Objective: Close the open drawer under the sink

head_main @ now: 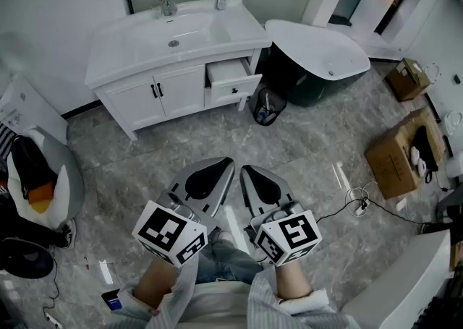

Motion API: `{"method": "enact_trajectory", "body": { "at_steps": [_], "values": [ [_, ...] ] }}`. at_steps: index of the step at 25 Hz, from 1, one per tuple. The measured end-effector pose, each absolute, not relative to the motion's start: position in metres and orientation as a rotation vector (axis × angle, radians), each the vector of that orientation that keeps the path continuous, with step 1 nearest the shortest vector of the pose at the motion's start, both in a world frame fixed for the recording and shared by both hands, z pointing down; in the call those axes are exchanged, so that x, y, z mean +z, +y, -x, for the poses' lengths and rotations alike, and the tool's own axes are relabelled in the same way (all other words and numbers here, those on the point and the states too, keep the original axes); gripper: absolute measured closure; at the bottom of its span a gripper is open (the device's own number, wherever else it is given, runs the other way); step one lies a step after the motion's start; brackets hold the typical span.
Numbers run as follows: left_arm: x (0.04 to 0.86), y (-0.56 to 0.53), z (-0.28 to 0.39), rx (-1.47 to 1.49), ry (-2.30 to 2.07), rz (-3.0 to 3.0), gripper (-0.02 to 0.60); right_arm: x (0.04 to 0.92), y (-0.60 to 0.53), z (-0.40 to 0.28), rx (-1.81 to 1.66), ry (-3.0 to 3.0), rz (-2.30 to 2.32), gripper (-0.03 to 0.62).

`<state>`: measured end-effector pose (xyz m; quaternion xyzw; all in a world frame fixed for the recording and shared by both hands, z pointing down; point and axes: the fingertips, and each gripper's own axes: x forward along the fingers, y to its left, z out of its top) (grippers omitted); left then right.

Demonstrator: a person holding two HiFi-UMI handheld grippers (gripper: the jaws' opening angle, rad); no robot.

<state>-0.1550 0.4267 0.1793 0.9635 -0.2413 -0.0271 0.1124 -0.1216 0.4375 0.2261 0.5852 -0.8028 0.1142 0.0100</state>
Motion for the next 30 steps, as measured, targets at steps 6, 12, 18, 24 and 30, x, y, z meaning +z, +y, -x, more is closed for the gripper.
{"method": "enact_trajectory", "body": {
  "at_steps": [6, 12, 18, 24, 30],
  "values": [
    [0.183, 0.428, 0.143, -0.062, -0.723, -2.824, 0.565, 0.225, 0.436, 0.111, 0.359, -2.523, -1.812, 0.585],
    [0.183, 0.428, 0.131, -0.071, -0.777, -2.823, 0.565, 0.228, 0.439, 0.101, 0.352, -2.558, -1.767, 0.585],
    [0.187, 0.431, 0.122, -0.066, -0.830, -2.808, 0.565, 0.231, 0.442, 0.085, 0.351, -2.571, -1.745, 0.585],
    [0.192, 0.411, 0.115, -0.063, -0.845, -2.791, 0.565, 0.238, 0.426, 0.076, 0.361, -2.562, -1.734, 0.585],
    [0.199, 0.371, 0.107, -0.063, -0.820, -2.788, 0.565, 0.248, 0.388, 0.068, 0.394, -2.533, -1.753, 0.585]
  ]
}}
